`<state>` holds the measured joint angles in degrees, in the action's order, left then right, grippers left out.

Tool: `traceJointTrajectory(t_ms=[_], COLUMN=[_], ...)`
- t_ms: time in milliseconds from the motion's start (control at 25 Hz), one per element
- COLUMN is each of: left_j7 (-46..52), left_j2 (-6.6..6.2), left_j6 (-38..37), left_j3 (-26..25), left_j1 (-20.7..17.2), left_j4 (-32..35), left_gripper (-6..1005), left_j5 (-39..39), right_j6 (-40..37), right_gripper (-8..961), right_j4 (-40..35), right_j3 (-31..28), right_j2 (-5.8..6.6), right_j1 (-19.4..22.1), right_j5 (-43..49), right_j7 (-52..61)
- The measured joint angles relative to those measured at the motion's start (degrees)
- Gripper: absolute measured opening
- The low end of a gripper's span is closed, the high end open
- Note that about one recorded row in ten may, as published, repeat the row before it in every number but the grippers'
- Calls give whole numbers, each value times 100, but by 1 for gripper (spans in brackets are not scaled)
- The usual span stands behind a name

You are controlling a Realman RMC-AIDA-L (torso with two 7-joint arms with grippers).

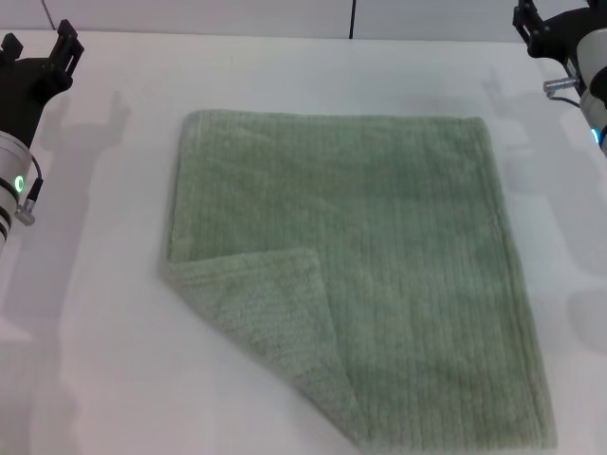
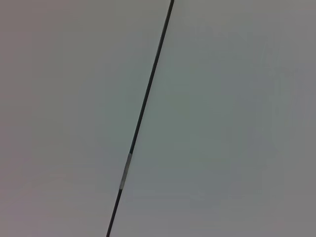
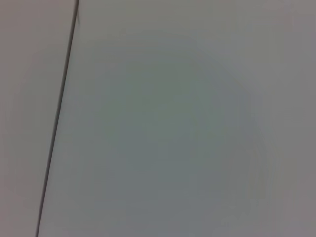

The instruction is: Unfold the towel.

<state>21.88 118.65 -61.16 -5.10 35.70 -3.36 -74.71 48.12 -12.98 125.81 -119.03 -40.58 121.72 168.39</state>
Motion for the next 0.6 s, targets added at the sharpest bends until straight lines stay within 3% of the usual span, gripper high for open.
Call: traceJointTrajectory(t_ms=[40,360,600], left_j7=[0,0,0], left_j2=[-2,-7,-16], left_j6=[0,-8,-36], left_j3=[0,0,0], left_j1=[4,16,4], left_j4=[4,23,33], left_gripper=[777,774,772], left_j5=[0,10,22], right_j6=[14,-154,-1130], right_gripper=[810,520,279], right_j4=[-10,-218,-876], right_j3=[4,0,-223], right_j2=[-5,-3,21], right_j1=[33,45,78], right_j5=[10,8,8], right_j7=[0,1,-369])
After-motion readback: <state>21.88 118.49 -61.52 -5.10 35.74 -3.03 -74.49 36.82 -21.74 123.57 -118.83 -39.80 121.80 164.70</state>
